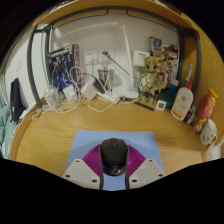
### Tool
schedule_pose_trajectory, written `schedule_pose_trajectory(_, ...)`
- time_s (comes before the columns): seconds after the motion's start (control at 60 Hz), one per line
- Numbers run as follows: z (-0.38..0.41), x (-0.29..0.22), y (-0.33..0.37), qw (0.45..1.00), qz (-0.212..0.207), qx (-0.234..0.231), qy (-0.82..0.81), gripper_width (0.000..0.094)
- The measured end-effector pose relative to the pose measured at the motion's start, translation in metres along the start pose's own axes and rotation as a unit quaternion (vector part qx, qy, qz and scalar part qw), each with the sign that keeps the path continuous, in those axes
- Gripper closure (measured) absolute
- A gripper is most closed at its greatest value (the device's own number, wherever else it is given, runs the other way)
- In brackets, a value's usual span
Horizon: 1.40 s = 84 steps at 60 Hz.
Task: Arrange mouse
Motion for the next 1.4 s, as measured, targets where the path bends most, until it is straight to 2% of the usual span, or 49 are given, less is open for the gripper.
schedule_pose_trajectory(0.017, 0.002, 0.004, -0.002, 1.000, 0.003, 0.000, 0.001, 0.0620)
schedule_pose_trajectory(0.083, 0.007, 0.018, -0.010, 1.000, 0.018, -0.004, 0.001, 0.0628)
schedule_pose_trajectory(0.133, 0.011, 0.027, -0.013, 1.000, 0.028, -0.007, -0.002, 0.0601)
schedule_pose_trajectory(0.217, 0.009, 0.026, -0.013, 1.000, 0.017, -0.001, 0.001, 0.0548)
schedule_pose_trajectory(0.35, 0.013, 0.031, -0.015, 0.999, 0.030, -0.012, -0.007, 0.0463)
schedule_pose_trajectory(0.367, 0.012, 0.031, -0.014, 0.999, 0.033, -0.014, -0.007, 0.0429)
schedule_pose_trajectory(0.45, 0.011, 0.034, -0.008, 0.998, 0.058, -0.015, -0.006, 0.0131)
schedule_pose_trajectory(0.6, 0.009, 0.004, 0.031, 0.999, 0.046, -0.019, -0.008, 0.0127)
schedule_pose_trajectory(0.783, 0.002, -0.051, 0.104, 0.999, 0.009, -0.037, -0.009, 0.0122)
schedule_pose_trajectory(0.967, -0.023, -0.077, 0.181, 1.000, -0.015, -0.025, 0.003, 0.0118)
schedule_pose_trajectory(1.1, -0.040, -0.084, 0.223, 0.999, -0.043, -0.026, 0.006, 0.0116)
schedule_pose_trajectory(1.4, -0.059, -0.063, 0.273, 0.997, -0.067, -0.032, 0.003, 0.0130)
Point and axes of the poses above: the point between the fingertips, and its own axes, seen from behind it with the camera up: z to the left, x down, y backward, against the way the camera looks, the point moved 1 cm from there along y, backward, against the way the camera looks, and after that the axes turned 10 degrees about y, right-handed, at the moved point
